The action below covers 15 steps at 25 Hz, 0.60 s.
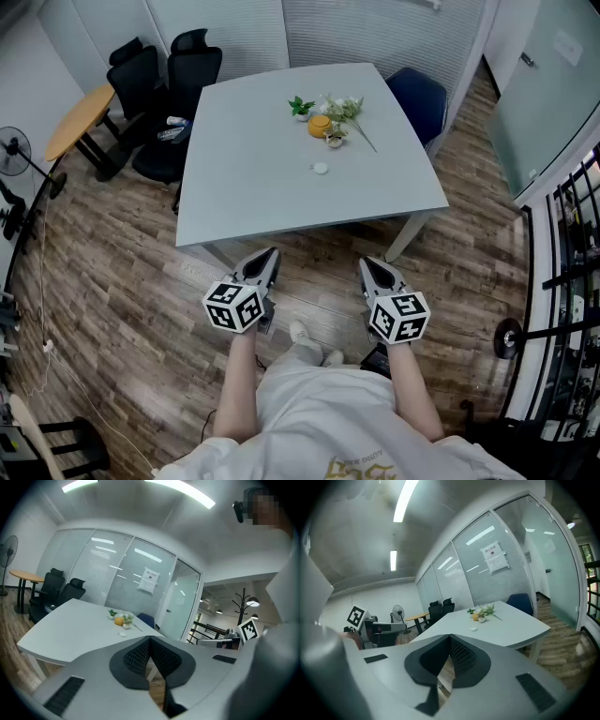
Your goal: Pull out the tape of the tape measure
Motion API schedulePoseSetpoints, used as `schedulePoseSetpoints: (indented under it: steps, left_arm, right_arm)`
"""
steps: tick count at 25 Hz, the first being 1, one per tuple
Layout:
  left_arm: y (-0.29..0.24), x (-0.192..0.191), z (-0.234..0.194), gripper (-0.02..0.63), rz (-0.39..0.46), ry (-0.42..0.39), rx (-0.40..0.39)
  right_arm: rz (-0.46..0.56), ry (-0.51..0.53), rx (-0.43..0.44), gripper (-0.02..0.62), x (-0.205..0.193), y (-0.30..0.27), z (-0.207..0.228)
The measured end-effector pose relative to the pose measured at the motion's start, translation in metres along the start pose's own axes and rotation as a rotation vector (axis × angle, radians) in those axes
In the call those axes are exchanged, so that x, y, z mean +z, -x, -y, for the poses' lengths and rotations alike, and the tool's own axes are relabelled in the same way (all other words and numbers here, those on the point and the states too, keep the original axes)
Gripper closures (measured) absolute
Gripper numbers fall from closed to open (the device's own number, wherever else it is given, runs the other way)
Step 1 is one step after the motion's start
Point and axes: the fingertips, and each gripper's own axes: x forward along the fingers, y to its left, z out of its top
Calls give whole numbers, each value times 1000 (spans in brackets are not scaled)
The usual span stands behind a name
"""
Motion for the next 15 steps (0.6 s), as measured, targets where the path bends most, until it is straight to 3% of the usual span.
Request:
schedulePoseSetpoints:
  steps: [15]
  left_arm:
    - [3, -9, 25, 600, 4, -11, -9]
  right_arm:
    - [-18, 50, -7, 580, -5, 17, 7]
